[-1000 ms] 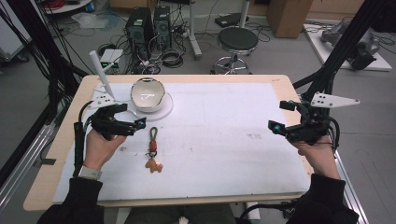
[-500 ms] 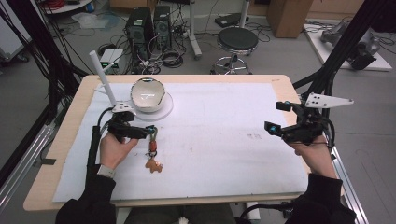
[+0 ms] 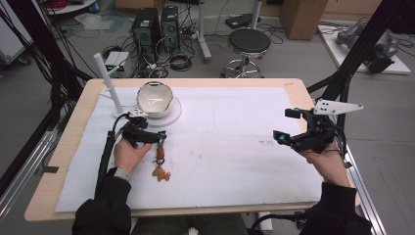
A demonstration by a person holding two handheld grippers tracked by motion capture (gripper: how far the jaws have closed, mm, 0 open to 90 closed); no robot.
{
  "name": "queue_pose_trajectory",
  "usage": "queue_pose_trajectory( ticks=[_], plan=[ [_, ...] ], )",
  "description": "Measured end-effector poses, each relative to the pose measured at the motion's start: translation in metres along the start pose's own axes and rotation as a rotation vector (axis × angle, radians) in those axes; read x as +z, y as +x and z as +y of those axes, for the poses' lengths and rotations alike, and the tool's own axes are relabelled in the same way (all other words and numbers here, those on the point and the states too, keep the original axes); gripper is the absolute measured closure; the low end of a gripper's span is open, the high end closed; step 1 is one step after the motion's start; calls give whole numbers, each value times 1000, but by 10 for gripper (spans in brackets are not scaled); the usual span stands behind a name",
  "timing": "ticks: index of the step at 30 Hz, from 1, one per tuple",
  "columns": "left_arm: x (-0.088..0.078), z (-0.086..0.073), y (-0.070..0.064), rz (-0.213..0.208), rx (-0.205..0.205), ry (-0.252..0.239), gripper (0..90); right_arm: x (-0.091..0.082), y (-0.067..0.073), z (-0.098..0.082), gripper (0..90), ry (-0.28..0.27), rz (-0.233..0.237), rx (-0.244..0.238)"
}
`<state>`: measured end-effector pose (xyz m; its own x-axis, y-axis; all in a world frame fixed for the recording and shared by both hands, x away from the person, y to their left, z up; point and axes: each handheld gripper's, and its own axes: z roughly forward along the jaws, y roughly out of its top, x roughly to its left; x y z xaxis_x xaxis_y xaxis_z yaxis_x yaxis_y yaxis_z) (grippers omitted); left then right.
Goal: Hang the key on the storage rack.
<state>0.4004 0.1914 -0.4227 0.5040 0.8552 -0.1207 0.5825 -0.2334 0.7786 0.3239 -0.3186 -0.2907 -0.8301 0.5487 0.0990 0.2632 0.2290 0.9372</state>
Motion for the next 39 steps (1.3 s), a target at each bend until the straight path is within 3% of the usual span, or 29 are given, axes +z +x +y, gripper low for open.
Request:
queue_pose_trajectory(
  ticks=[2,8,11,14,19,21,22,24,27,34,38,39],
  plan=[
    [2,-1,-1,4,13,23,337,0,0,0,9,-1,-3,-2],
    [9,-4,-2,0,7,70,448,0,2,0,9,7,-3,1],
    [11,-6,-2,-36,-12,79,497,1,2,0,9,8,-3,-2],
    [12,-6,-3,-61,-3,87,609,4,2,0,9,17,1,-6],
    [13,-7,0,-77,-63,84,632,5,2,0,9,21,4,-8],
    [13,-6,2,-80,-54,96,637,5,2,0,9,22,4,-8],
    [14,-7,3,-92,-91,86,638,5,2,0,9,22,3,-9],
    [14,-7,5,-106,-105,89,645,5,3,0,9,26,4,-8],
    [14,-9,13,-142,-161,84,669,6,3,0,9,29,6,-8],
    [14,-9,13,-150,-172,82,721,8,2,-1,9,35,7,-7],
    [13,-8,14,-142,-173,91,779,8,3,-1,9,33,8,-10],
    [12,-8,13,-123,-168,90,779,8,3,-1,9,33,8,-10]
  ],
)
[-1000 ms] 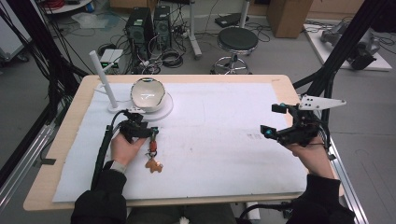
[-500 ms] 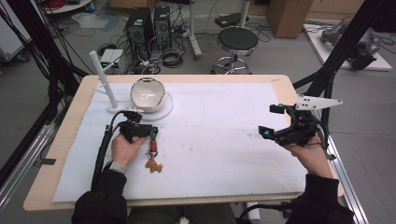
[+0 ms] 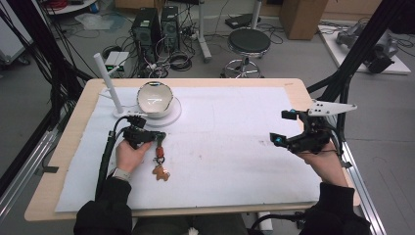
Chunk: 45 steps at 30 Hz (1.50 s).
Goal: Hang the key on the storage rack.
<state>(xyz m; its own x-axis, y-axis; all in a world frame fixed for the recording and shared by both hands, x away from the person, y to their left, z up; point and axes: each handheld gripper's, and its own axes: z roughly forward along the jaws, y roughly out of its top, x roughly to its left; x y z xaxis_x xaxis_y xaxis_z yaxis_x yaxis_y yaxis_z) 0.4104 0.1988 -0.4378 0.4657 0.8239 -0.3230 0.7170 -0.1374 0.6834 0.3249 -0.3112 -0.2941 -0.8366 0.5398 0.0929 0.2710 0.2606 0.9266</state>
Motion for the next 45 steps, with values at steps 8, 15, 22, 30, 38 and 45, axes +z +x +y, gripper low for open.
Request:
queue_pose_trajectory(
  ticks=[8,15,22,30,38,45],
  plan=[
    [1,-1,-1,37,17,4,837,2,-1,0,9,9,1,0],
    [2,-4,-3,53,35,-16,833,6,0,0,9,16,5,-5],
    [2,-6,-11,112,129,-11,839,7,0,1,9,14,9,-7],
    [-13,0,-13,124,122,-66,851,5,-1,0,9,14,9,-1],
    [-71,28,-25,87,136,-176,851,4,-1,-1,9,12,4,8],
    [-115,49,-42,96,196,-240,851,6,0,0,9,14,4,1]
  ],
)
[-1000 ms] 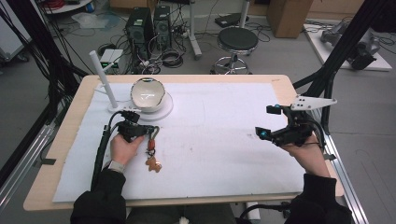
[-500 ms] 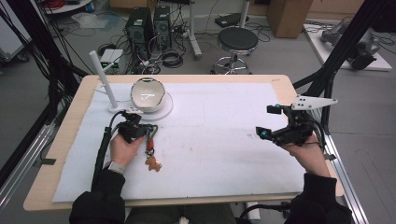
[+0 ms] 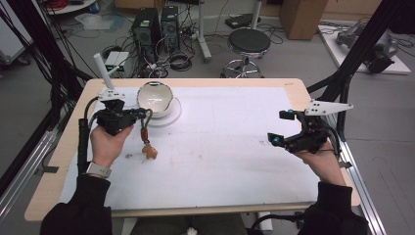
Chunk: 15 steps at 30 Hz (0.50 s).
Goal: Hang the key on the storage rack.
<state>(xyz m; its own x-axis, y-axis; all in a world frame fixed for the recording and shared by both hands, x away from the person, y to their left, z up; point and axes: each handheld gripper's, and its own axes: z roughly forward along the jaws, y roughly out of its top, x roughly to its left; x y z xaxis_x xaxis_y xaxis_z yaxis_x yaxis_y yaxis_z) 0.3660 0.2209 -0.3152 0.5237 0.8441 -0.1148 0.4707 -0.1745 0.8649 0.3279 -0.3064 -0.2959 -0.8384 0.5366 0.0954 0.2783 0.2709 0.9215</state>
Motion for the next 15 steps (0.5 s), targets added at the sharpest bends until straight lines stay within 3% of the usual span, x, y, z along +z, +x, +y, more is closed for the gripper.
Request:
queue_pose_trajectory(
  ticks=[9,11,15],
  plan=[
    [-25,17,6,28,13,-38,851,4,-1,1,9,11,6,-3],
    [-30,18,11,56,23,-35,851,3,-1,1,9,11,5,-3],
    [-45,22,27,74,-5,-71,851,4,0,1,9,10,4,0]
  ],
)
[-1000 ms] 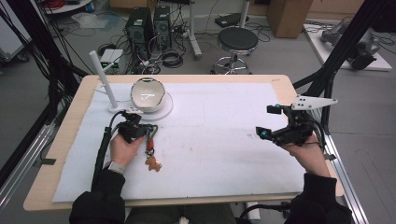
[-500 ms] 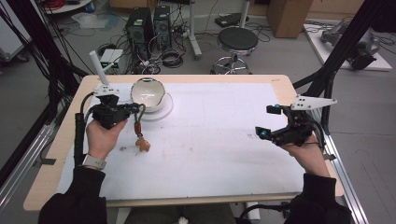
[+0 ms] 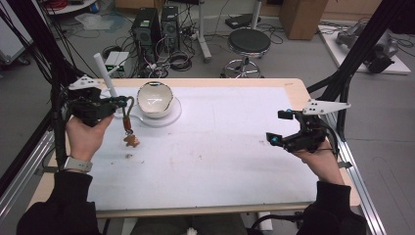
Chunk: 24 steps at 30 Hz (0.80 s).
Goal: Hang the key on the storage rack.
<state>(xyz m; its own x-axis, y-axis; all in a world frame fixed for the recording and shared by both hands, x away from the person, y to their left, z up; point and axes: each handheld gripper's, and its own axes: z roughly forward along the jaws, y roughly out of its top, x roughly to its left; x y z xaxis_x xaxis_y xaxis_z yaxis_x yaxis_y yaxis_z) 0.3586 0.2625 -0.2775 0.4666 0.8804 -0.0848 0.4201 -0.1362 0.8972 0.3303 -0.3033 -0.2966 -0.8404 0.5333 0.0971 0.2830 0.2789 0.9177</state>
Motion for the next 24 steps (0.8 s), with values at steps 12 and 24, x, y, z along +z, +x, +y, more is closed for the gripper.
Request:
queue_pose_trajectory(
  ticks=[12,24],
  plan=[
    [-12,17,63,48,-49,13,851,5,1,0,9,23,11,-7],
    [6,14,87,78,-98,48,851,4,-2,-3,9,23,10,-1]
  ],
)
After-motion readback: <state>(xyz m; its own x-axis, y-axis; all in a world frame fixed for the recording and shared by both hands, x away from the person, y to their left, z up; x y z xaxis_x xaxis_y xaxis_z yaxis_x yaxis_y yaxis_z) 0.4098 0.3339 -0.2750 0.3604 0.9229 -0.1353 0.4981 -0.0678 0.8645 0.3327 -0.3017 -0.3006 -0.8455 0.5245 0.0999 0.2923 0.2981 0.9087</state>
